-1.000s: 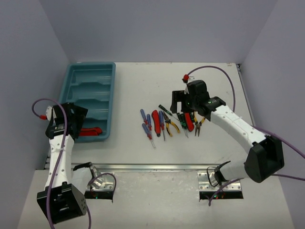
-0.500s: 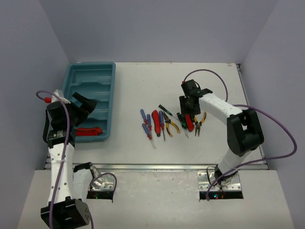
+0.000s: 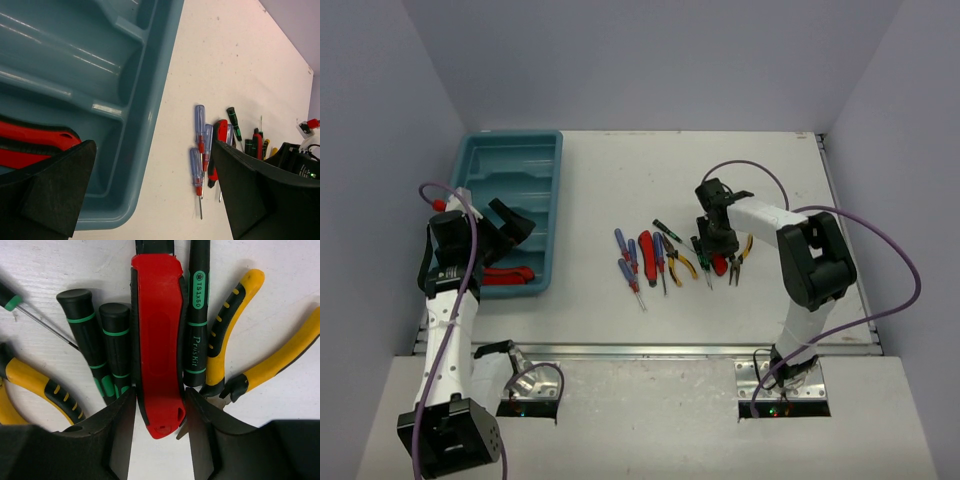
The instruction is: Sort the tools into containers
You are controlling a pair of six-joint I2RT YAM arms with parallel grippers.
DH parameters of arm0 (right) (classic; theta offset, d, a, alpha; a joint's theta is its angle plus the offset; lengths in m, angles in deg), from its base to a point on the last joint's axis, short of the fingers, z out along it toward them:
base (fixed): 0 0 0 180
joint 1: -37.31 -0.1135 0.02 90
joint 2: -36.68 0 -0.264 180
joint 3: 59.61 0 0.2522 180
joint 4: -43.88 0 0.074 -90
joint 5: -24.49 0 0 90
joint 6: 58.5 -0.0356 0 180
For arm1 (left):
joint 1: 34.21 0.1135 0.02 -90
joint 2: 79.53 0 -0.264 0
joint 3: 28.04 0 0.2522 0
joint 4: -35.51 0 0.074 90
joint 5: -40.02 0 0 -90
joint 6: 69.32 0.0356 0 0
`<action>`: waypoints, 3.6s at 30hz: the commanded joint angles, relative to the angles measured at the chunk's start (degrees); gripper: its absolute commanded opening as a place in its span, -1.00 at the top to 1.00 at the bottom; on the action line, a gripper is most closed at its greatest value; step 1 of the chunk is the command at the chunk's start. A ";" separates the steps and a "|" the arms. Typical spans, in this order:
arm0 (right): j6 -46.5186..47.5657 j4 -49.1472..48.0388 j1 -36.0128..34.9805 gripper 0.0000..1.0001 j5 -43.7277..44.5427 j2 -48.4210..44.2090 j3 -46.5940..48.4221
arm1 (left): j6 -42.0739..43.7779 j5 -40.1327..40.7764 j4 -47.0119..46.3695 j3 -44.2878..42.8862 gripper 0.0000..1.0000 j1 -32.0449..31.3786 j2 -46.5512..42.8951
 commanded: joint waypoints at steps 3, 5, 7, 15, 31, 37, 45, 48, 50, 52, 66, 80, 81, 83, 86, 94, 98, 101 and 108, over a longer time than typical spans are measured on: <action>0.72 -1.69 0.19 0.14 -2.28 2.51 -0.58 | 1.22 -1.14 -3.20 -0.15 -1.00 -0.94 -0.88; 0.76 -1.88 0.18 0.13 -3.68 3.72 -0.65 | 1.22 -1.08 -3.20 -0.15 -1.00 -1.13 -0.94; 0.72 -2.01 0.16 0.21 -3.95 4.69 -0.89 | 1.22 -1.04 -3.22 -0.24 -1.00 -1.19 -1.04; 0.91 -2.49 0.20 0.38 -4.60 4.02 -1.46 | 1.13 -1.67 -3.29 -0.50 -1.00 -1.57 -0.85; 0.57 -1.61 0.14 0.62 -4.18 2.72 -1.20 | -0.48 -4.12 -3.28 -1.45 -1.00 -3.47 -0.96; -0.90 0.89 -1.24 0.81 -1.01 -7.65 -1.11 | -6.77 -3.20 -7.58 -1.12 -1.00 -10.29 -0.76; 0.63 1.08 -11.33 1.00 -2.07 -19.79 1.53 | -23.01 -0.62 -30.46 2.74 -1.00 -29.35 2.58; 0.74 -4.79 -14.28 1.00 -9.61 -23.81 -0.13 | -26.31 4.46 -36.76 3.58 -1.00 -36.18 4.33; -0.14 -8.85 -16.14 1.00 -15.80 -27.30 -1.72 | -27.58 7.92 -40.36 3.32 -1.00 -41.19 6.10; -1.14 -12.48 -17.66 1.00 -18.89 -29.61 -2.51 | -28.40 11.22 -42.58 2.76 -1.00 -45.29 8.54; -3.38 -15.28 -20.58 1.00 -24.42 -29.32 1.27 | -29.28 18.97 -43.10 -4.16 -0.17 -54.91 21.08; -4.90 -11.86 -20.64 -0.98 -10.21 -28.33 2.34 | -28.25 35.75 -11.04 -12.85 1.00 -47.23 20.50; -5.02 -10.53 -20.41 -0.98 -6.86 -29.05 1.85 | -28.40 35.72 -7.21 -12.63 1.00 -42.76 19.74; -5.44 -8.60 -19.64 -0.98 -1.24 -30.55 0.84 | -28.58 36.26 0.85 -12.01 1.00 -34.68 17.98; -6.64 -8.07 -16.81 -0.98 1.07 -33.07 -1.42 | -27.44 40.60 6.91 -11.23 1.00 -25.80 14.10; -6.80 -8.09 -7.12 -0.98 -3.52 -37.27 -7.72 | -20.02 39.95 12.37 -7.89 1.00 1.79 8.62; -5.94 -8.71 -7.05 -0.98 -5.89 -36.60 -8.16 | -19.81 31.85 12.94 -6.67 1.00 8.22 16.93; -5.77 -9.21 -7.05 -0.98 -6.98 -36.29 -8.58 | -20.63 30.17 11.89 -5.41 1.00 8.23 19.66; -5.83 -10.22 -7.05 -0.98 -10.63 -34.46 -8.58 | -21.39 26.43 8.51 -2.83 0.63 8.23 15.31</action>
